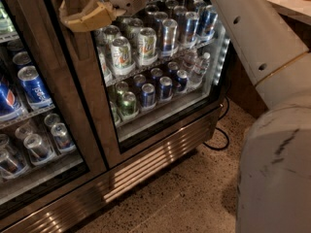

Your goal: Open right fridge door

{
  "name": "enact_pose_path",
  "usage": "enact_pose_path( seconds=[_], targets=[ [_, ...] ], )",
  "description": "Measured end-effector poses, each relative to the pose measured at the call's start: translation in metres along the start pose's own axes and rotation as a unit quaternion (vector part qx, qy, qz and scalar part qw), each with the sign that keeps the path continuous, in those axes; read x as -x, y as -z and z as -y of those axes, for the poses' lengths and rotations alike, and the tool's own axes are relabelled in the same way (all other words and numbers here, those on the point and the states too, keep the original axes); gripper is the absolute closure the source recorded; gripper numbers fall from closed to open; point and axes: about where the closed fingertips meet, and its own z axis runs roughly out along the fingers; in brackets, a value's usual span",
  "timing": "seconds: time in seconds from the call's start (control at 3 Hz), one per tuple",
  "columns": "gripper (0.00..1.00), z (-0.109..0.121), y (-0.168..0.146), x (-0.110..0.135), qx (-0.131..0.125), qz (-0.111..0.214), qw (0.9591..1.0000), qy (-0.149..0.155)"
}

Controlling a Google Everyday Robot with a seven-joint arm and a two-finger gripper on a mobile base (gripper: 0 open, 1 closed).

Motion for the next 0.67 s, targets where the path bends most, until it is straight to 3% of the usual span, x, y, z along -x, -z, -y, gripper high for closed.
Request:
enact_pose_path(
  seconds=[0.67],
  targets=[
    [1.0, -0.0013, -0.0009, 0.0019, 0.0, 0.001, 1.0, -0.001]
  ],
)
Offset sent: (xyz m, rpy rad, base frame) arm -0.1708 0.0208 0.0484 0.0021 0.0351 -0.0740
